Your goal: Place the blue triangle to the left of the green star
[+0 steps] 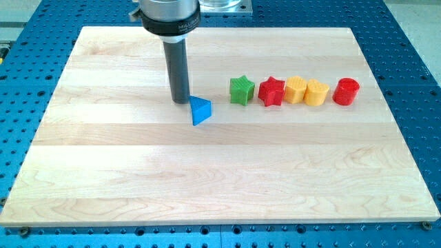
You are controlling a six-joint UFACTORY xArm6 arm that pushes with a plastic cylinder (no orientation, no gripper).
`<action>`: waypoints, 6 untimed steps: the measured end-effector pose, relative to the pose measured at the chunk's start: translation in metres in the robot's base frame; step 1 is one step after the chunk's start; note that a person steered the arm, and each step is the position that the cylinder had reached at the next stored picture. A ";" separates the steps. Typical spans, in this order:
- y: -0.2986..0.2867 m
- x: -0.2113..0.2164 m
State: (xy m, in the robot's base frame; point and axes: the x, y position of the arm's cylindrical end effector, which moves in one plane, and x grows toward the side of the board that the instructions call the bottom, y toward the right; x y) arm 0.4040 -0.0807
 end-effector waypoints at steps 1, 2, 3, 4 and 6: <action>-0.005 0.049; 0.031 0.065; 0.043 0.043; 0.055 0.017; 0.020 0.017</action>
